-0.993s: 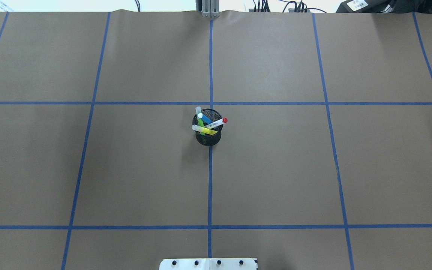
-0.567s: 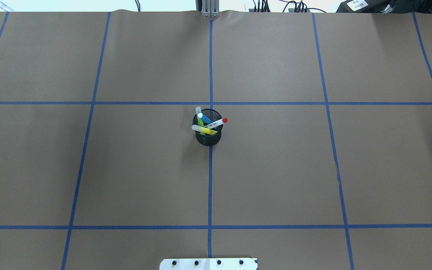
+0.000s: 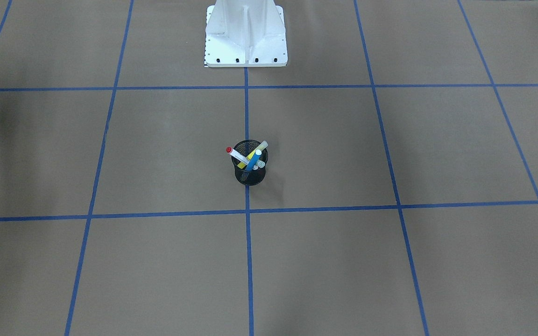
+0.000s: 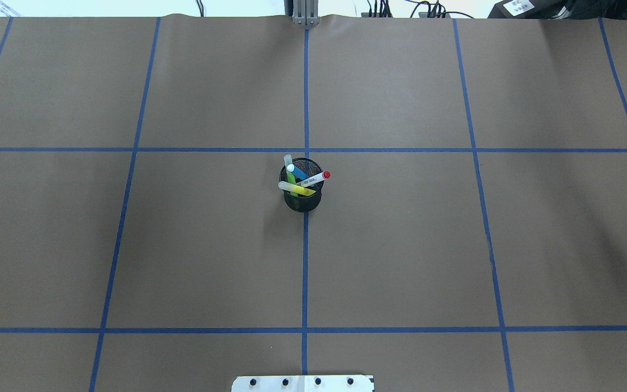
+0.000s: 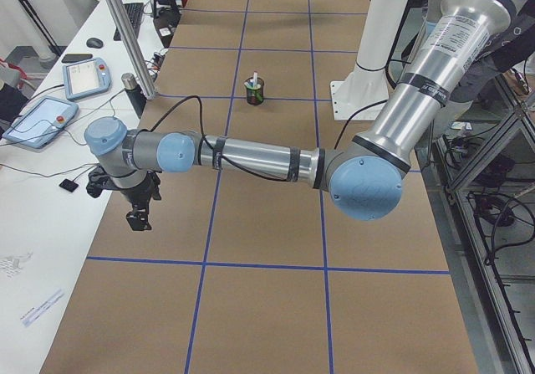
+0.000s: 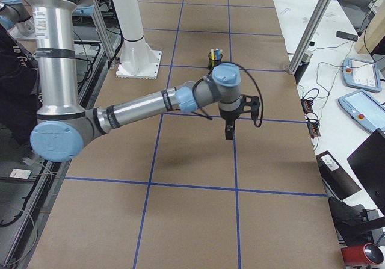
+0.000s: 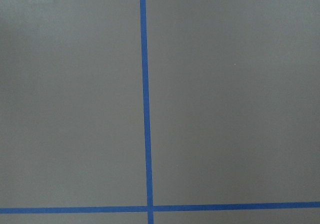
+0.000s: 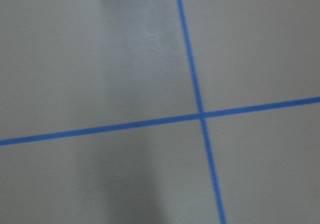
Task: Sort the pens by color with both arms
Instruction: 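Move the right gripper over the black mesh pen cup while the left arm advances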
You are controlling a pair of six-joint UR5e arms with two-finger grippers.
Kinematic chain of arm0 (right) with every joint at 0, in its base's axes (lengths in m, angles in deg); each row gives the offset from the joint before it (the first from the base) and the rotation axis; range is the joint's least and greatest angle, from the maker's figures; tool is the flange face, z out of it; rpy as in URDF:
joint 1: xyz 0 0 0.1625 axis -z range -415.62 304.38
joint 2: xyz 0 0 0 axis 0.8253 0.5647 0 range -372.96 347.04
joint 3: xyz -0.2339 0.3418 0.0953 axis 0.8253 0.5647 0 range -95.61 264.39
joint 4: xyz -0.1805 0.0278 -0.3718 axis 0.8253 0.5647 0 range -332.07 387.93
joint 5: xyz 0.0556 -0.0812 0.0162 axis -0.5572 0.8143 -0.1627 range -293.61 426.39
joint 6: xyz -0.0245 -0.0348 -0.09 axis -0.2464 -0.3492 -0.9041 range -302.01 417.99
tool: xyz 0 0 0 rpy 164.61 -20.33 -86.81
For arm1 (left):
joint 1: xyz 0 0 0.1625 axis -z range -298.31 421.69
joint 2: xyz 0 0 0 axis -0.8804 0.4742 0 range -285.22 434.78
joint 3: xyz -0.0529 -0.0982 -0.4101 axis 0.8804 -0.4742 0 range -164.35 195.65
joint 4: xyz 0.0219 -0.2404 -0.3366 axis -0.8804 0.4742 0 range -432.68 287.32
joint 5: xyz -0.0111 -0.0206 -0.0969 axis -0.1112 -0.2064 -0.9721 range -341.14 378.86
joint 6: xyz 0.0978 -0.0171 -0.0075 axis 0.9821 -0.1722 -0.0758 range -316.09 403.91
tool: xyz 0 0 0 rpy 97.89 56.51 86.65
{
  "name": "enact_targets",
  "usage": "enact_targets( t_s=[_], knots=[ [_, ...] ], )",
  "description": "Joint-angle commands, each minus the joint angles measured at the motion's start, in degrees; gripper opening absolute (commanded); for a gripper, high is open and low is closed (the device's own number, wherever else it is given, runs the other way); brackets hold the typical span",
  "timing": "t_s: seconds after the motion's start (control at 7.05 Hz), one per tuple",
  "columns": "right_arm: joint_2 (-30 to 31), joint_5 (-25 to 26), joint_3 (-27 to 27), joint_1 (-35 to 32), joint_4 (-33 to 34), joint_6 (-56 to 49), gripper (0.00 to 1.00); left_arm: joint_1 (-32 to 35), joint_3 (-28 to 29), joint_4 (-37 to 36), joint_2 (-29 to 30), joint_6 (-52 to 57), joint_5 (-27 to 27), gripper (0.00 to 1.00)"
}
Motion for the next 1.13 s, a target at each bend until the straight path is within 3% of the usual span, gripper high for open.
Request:
enact_targets(
  t_s=[0.0,0.43,0.57,0.99],
  knots=[
    [-17.1,5.6,3.0,9.0,6.8,6.8,1.0,-2.9,-2.3,-0.4,1.2,-5.1,-0.5,0.99],
    [-22.7,10.7,2.0,16.7,6.4,9.2,1.0,-4.7,-4.3,-0.7,2.0,-11.2,-2.7,0.99],
    [-26.9,15.5,2.2,20.9,6.4,13.8,1.0,-6.4,-6.2,-0.7,1.9,-14.5,-3.5,0.99],
    [-29.8,25.0,2.1,30.3,6.1,15.8,1.0,-16.2,-17.5,-0.3,1.9,-34.4,-5.4,0.99]
  ],
)
